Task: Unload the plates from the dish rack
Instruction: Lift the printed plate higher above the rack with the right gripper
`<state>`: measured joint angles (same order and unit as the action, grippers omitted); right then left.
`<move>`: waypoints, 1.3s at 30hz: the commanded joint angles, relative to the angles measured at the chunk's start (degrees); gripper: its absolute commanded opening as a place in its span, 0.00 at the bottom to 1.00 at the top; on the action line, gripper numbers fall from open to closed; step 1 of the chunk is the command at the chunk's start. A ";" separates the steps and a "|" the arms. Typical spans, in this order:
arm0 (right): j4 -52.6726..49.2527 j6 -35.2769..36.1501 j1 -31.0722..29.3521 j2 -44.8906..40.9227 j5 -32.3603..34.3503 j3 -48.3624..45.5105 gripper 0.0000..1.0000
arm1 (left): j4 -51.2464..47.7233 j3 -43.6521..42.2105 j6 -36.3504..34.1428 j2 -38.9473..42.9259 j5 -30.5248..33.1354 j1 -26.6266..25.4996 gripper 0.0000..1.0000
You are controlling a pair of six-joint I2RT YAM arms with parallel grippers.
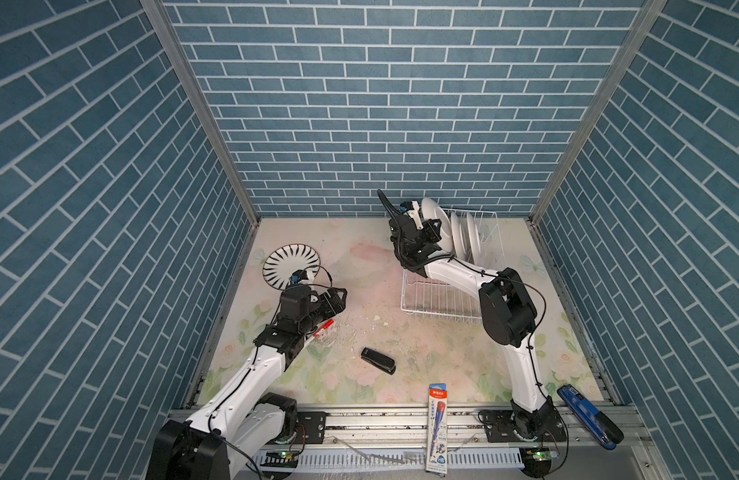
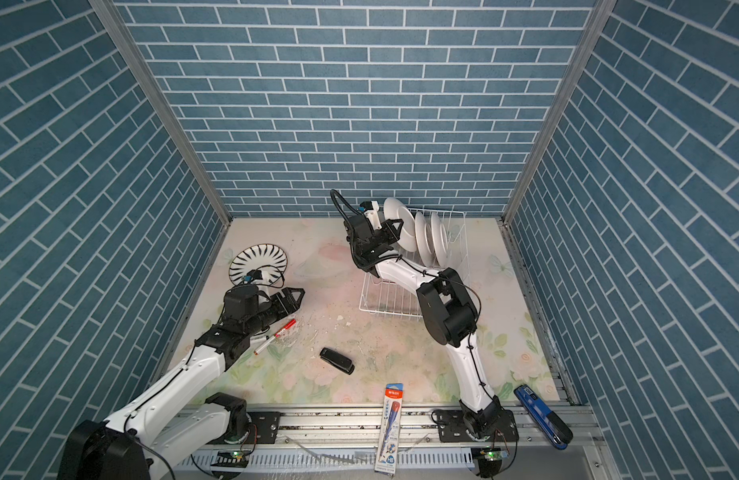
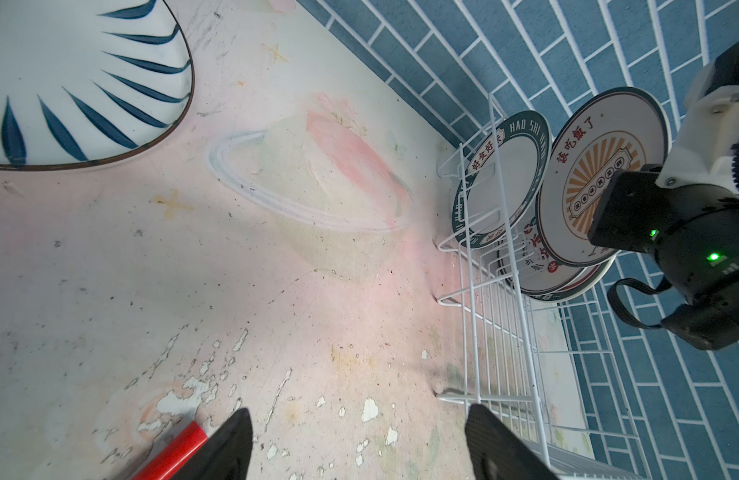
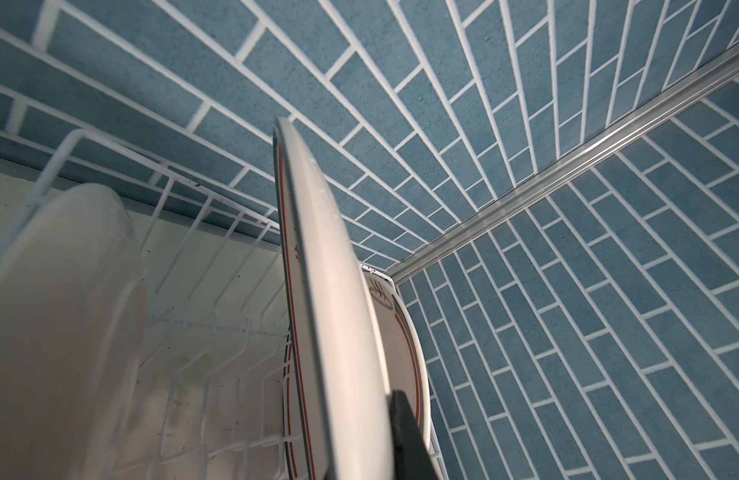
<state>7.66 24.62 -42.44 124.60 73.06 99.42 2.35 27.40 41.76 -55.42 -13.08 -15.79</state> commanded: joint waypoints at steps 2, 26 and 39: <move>7.72 5.66 -0.71 -3.73 3.23 -1.11 0.00 | -0.15 0.28 -0.19 0.79 -0.10 -0.38 0.83; 10.24 6.88 -2.64 -5.84 2.66 -1.43 0.00 | -0.57 0.11 -0.20 1.29 0.07 -0.38 0.83; 12.75 7.15 -4.77 -10.09 1.61 -3.73 0.00 | -0.33 0.11 -0.04 1.01 -0.10 -0.38 0.83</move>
<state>16.34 30.52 -46.68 118.54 73.87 97.03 2.04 27.40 41.76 -54.85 -13.08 -15.79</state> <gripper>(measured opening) 0.106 0.825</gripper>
